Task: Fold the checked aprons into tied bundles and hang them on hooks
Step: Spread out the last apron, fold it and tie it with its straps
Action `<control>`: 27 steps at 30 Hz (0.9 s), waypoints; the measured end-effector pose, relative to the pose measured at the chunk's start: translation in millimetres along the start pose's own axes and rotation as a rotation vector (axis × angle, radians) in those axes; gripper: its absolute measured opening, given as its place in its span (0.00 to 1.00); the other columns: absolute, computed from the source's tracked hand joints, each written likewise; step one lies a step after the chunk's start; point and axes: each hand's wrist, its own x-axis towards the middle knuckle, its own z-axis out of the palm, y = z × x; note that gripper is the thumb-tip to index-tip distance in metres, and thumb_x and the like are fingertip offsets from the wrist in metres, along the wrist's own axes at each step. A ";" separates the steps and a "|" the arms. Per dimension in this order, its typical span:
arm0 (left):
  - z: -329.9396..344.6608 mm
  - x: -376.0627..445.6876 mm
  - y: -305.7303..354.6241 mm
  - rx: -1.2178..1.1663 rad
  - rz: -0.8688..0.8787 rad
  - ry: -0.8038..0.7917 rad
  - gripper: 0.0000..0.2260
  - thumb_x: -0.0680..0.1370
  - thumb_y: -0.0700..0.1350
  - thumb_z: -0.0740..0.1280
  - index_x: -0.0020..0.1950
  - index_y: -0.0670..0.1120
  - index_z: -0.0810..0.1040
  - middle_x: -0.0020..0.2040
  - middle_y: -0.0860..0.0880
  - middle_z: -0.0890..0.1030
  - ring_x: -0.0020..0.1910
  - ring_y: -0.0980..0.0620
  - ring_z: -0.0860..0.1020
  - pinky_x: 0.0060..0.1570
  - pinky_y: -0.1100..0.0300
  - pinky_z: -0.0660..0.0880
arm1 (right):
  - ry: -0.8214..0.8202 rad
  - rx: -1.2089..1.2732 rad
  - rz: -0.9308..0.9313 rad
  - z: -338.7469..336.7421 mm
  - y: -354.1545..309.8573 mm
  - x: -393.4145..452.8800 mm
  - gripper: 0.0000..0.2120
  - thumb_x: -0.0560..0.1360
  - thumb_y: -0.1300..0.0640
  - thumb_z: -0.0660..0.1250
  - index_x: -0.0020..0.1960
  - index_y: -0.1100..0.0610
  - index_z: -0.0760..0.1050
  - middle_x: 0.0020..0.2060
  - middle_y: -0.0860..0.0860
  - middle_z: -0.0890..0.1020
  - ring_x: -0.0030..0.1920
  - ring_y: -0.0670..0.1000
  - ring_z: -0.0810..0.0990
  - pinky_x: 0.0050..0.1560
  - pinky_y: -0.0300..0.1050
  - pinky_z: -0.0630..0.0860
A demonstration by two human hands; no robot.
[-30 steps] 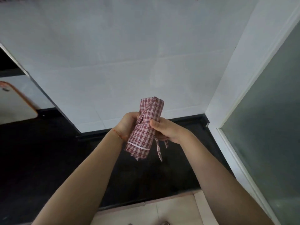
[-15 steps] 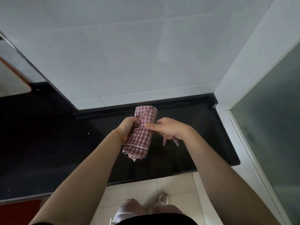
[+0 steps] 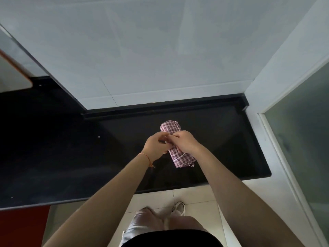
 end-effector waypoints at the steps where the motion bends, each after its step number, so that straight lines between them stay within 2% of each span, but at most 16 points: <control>1: 2.6 1.4 -2.5 0.037 0.037 0.021 0.15 0.76 0.38 0.71 0.62 0.49 0.78 0.51 0.53 0.82 0.49 0.55 0.81 0.49 0.60 0.81 | -0.009 0.037 0.010 0.7 2.1 -0.3 0.18 0.82 0.45 0.61 0.40 0.56 0.76 0.29 0.49 0.75 0.27 0.45 0.72 0.34 0.40 0.71; 4: 9.9 8.7 -6.7 0.136 0.098 0.089 0.10 0.75 0.41 0.74 0.54 0.51 0.81 0.48 0.54 0.82 0.47 0.58 0.80 0.45 0.68 0.76 | -0.005 0.136 0.007 0.1 7.4 -3.3 0.18 0.82 0.46 0.62 0.40 0.56 0.77 0.29 0.49 0.75 0.28 0.44 0.73 0.35 0.39 0.70; 6: 17.1 13.8 -11.1 0.199 0.117 0.135 0.06 0.75 0.44 0.74 0.51 0.52 0.83 0.48 0.51 0.82 0.46 0.56 0.80 0.43 0.68 0.75 | 0.009 0.180 0.011 -2.6 10.4 -4.1 0.15 0.82 0.45 0.62 0.42 0.51 0.78 0.36 0.47 0.79 0.37 0.44 0.77 0.39 0.37 0.70; 7: 20.7 15.3 -13.5 0.168 0.110 0.168 0.05 0.76 0.44 0.73 0.50 0.52 0.84 0.48 0.50 0.82 0.46 0.54 0.81 0.44 0.65 0.78 | 0.006 0.192 0.017 -4.2 11.6 -4.3 0.13 0.82 0.45 0.62 0.45 0.49 0.79 0.41 0.46 0.80 0.44 0.45 0.79 0.43 0.38 0.70; 9: 26.4 12.3 -12.8 -0.083 -0.012 0.213 0.03 0.78 0.44 0.72 0.48 0.53 0.83 0.47 0.51 0.84 0.48 0.53 0.82 0.51 0.57 0.81 | -0.013 0.225 0.040 -6.7 12.4 -5.3 0.15 0.81 0.41 0.61 0.51 0.51 0.80 0.49 0.47 0.80 0.53 0.48 0.78 0.47 0.39 0.70; 11: 29.2 7.5 -8.9 -0.419 -0.181 0.201 0.03 0.79 0.45 0.70 0.50 0.50 0.84 0.49 0.50 0.85 0.50 0.52 0.83 0.55 0.53 0.81 | -0.012 0.232 0.068 -9.2 10.4 -6.2 0.26 0.79 0.36 0.60 0.61 0.57 0.78 0.56 0.53 0.79 0.59 0.53 0.77 0.52 0.43 0.71; 12: 29.4 5.8 -7.4 -0.514 -0.222 0.190 0.05 0.79 0.45 0.70 0.53 0.48 0.83 0.50 0.50 0.85 0.51 0.52 0.83 0.55 0.53 0.81 | -0.004 0.241 0.083 -9.6 9.3 -6.9 0.29 0.79 0.35 0.59 0.67 0.57 0.75 0.60 0.53 0.78 0.62 0.54 0.76 0.58 0.47 0.72; 14: 28.0 2.6 -1.9 -0.593 -0.229 0.182 0.05 0.80 0.45 0.69 0.53 0.46 0.83 0.50 0.48 0.85 0.51 0.51 0.83 0.55 0.53 0.81 | 0.046 0.323 0.131 -11.8 8.0 -7.5 0.27 0.83 0.41 0.56 0.72 0.58 0.69 0.66 0.56 0.76 0.66 0.58 0.74 0.68 0.56 0.71; 15: 26.3 -0.2 2.2 -0.605 -0.212 0.186 0.05 0.80 0.45 0.68 0.53 0.46 0.82 0.50 0.48 0.84 0.51 0.51 0.83 0.54 0.54 0.81 | 0.082 0.396 0.167 -14.0 8.2 -7.2 0.22 0.84 0.47 0.55 0.71 0.59 0.71 0.66 0.61 0.76 0.66 0.61 0.75 0.70 0.59 0.71; 16: 25.6 -1.1 5.2 -0.604 -0.186 0.188 0.05 0.81 0.45 0.67 0.51 0.46 0.82 0.49 0.48 0.84 0.50 0.51 0.83 0.53 0.54 0.81 | 0.110 0.479 0.211 -16.2 9.8 -6.6 0.17 0.84 0.53 0.54 0.64 0.62 0.74 0.63 0.64 0.77 0.64 0.63 0.77 0.69 0.60 0.72; 18: 24.9 -1.8 12.9 -0.563 -0.130 0.179 0.06 0.81 0.45 0.67 0.48 0.46 0.83 0.46 0.48 0.84 0.47 0.52 0.83 0.51 0.55 0.82 | 0.104 0.550 0.271 -17.5 11.2 -7.1 0.12 0.82 0.58 0.54 0.51 0.61 0.75 0.54 0.62 0.81 0.58 0.61 0.80 0.64 0.59 0.76; 19: 25.4 -1.7 16.8 -0.524 -0.106 0.169 0.07 0.81 0.45 0.67 0.47 0.45 0.83 0.45 0.47 0.84 0.46 0.52 0.83 0.49 0.56 0.82 | 0.079 0.531 0.269 -16.4 11.4 -7.3 0.11 0.82 0.59 0.54 0.49 0.61 0.74 0.52 0.59 0.82 0.55 0.58 0.81 0.62 0.58 0.78; 21: 26.6 1.0 20.9 -0.415 -0.058 0.157 0.07 0.81 0.45 0.67 0.46 0.46 0.83 0.43 0.47 0.85 0.45 0.51 0.84 0.48 0.56 0.83 | 0.035 0.478 0.221 -14.4 10.5 -9.1 0.12 0.83 0.58 0.55 0.53 0.61 0.76 0.53 0.58 0.82 0.54 0.55 0.82 0.57 0.52 0.81; 23: 25.1 4.4 21.9 -0.288 -0.021 0.182 0.07 0.81 0.46 0.67 0.44 0.51 0.83 0.41 0.48 0.85 0.43 0.50 0.84 0.47 0.55 0.83 | 0.011 0.387 0.142 -14.2 9.0 -13.1 0.11 0.83 0.56 0.57 0.55 0.57 0.77 0.53 0.55 0.82 0.54 0.53 0.82 0.53 0.49 0.81; 25: 22.4 6.6 20.8 -0.168 0.002 0.211 0.09 0.81 0.48 0.67 0.43 0.54 0.83 0.39 0.49 0.84 0.39 0.51 0.82 0.45 0.57 0.81 | 0.002 0.213 0.055 -17.3 8.1 -16.8 0.08 0.83 0.55 0.59 0.54 0.55 0.76 0.51 0.53 0.81 0.51 0.50 0.82 0.51 0.47 0.81; 27: 20.6 8.6 19.8 -0.067 0.029 0.216 0.08 0.81 0.48 0.66 0.46 0.51 0.84 0.39 0.46 0.83 0.36 0.52 0.77 0.41 0.56 0.77 | 0.007 0.046 -0.025 -21.7 4.3 -19.7 0.07 0.83 0.54 0.60 0.55 0.54 0.75 0.48 0.52 0.82 0.46 0.50 0.82 0.47 0.45 0.80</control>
